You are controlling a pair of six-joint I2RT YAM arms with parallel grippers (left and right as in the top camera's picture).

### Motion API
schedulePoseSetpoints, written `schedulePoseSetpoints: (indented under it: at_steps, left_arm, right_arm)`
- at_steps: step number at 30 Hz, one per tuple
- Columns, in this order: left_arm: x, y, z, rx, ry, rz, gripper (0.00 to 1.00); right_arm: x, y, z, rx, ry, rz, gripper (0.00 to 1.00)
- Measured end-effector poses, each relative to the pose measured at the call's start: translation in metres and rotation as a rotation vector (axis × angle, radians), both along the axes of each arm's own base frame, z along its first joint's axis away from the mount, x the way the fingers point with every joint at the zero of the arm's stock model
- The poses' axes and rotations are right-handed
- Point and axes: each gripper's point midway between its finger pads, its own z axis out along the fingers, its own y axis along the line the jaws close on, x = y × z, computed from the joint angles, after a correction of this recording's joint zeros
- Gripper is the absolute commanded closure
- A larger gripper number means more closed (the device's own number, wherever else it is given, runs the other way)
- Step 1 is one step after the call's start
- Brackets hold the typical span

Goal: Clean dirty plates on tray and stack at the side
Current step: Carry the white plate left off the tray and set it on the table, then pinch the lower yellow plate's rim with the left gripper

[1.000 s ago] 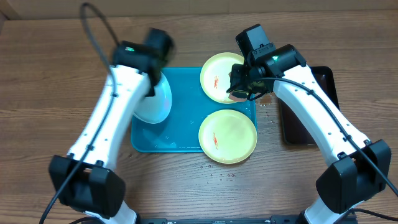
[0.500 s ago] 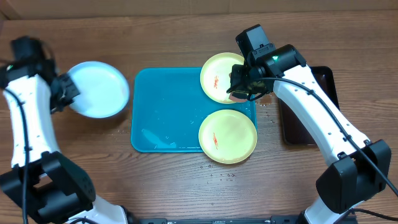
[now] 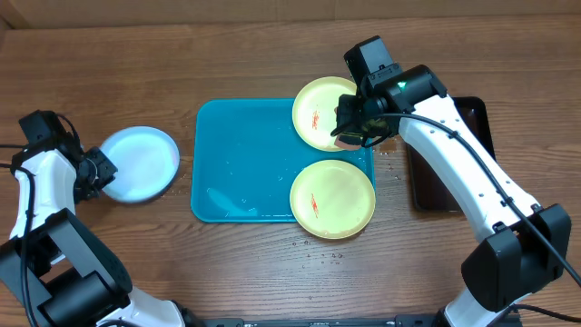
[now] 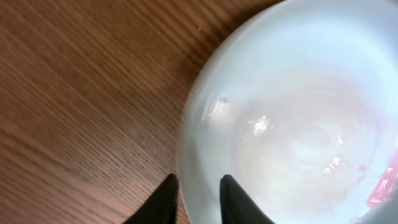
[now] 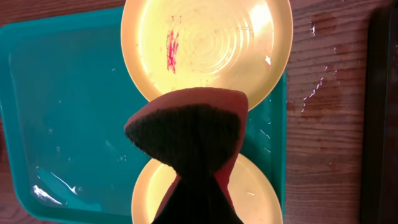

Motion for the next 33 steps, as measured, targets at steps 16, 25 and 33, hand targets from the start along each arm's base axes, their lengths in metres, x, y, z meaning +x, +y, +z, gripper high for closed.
schedulePoseSetpoints:
  at_steps: [16,25,33]
  left_arm:
    - [0.050,-0.103,0.064,-0.235,-0.090,-0.321,0.57]
    - [0.041,-0.283,0.059,-0.480,-0.042,-0.713,0.55]
    - [-0.003,-0.393,0.026,-0.538,0.035,-0.884,0.52]
  right_arm:
    - [0.005,-0.015,0.017,-0.002,-0.006,-0.023,0.96]
    - [0.013,-0.066,0.017,0.008,0.041,-0.133,0.96]
    - [0.015,-0.074,0.017,0.034,0.049,-0.137,0.96]
